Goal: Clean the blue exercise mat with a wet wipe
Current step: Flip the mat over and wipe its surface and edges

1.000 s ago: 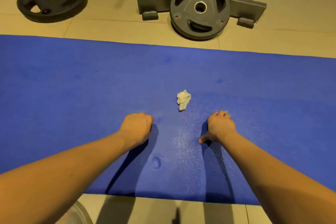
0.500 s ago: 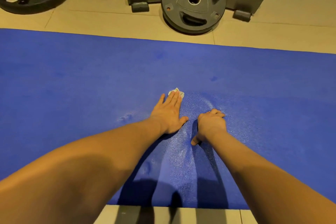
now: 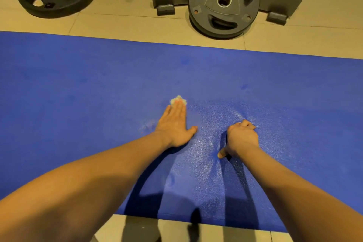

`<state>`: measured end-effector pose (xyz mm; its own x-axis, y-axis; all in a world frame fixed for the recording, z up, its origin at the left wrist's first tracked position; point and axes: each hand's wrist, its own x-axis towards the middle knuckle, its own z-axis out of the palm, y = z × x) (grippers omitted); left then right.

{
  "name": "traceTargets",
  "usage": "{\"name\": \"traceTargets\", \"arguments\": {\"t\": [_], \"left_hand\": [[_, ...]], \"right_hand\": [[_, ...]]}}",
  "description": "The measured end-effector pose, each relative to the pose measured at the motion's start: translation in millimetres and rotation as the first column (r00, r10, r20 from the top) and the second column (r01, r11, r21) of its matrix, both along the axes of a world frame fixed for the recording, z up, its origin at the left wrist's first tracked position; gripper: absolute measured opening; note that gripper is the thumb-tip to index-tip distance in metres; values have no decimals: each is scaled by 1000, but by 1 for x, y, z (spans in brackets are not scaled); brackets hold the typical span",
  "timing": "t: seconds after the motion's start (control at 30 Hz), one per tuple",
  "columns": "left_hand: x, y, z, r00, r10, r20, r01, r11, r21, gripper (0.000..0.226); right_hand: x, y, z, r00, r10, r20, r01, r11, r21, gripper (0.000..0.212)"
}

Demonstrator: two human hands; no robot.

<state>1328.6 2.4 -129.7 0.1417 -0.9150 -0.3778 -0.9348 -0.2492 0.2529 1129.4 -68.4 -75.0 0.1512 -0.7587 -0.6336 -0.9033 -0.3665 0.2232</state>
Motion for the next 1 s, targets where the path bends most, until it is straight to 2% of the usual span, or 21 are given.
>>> {"name": "traceTargets", "arguments": {"t": [0.13,0.23,0.3,0.37,0.47,0.57,0.63,0.73,0.8,0.87,1.0], "left_hand": [[-61,-19,-3,979,-199,-42,200,980,2,96],[-58,-14,-2,948,-314,49,315,949,-15,95],[-31,2,-1,959,-270,83,274,961,-39,100],[1,26,1,985,-149,83,153,987,-41,106],[26,57,10,984,-70,165,70,998,10,118],[13,56,15,996,9,92,-12,999,31,126],[-16,47,14,1000,0,-15,0,1000,-12,126],[-65,38,8,976,-155,-156,150,988,-45,116],[-76,36,4,958,-260,-124,254,965,-64,109],[-56,43,1,953,-302,-26,298,949,-105,105],[19,91,2,990,-135,39,138,982,-125,108]], "right_hand": [[1,1,-1,1000,3,-4,-3,1000,-9,134],[0,1,-2,1000,-4,-9,4,1000,-6,135],[0,0,0,1000,0,-8,0,1000,-5,135],[0,1,0,1000,-11,-8,11,1000,0,137],[0,1,1,1000,-22,3,22,1000,-8,140],[0,2,1,1000,-27,15,27,1000,-9,139],[0,2,0,1000,-16,11,16,1000,-19,140],[-3,3,-4,1000,-5,17,6,999,-43,137],[-5,3,-5,1000,-1,27,2,999,-46,136],[-6,3,-3,1000,4,23,-3,1000,-31,138],[-3,1,-2,1000,4,-1,-4,1000,-13,141]]}}
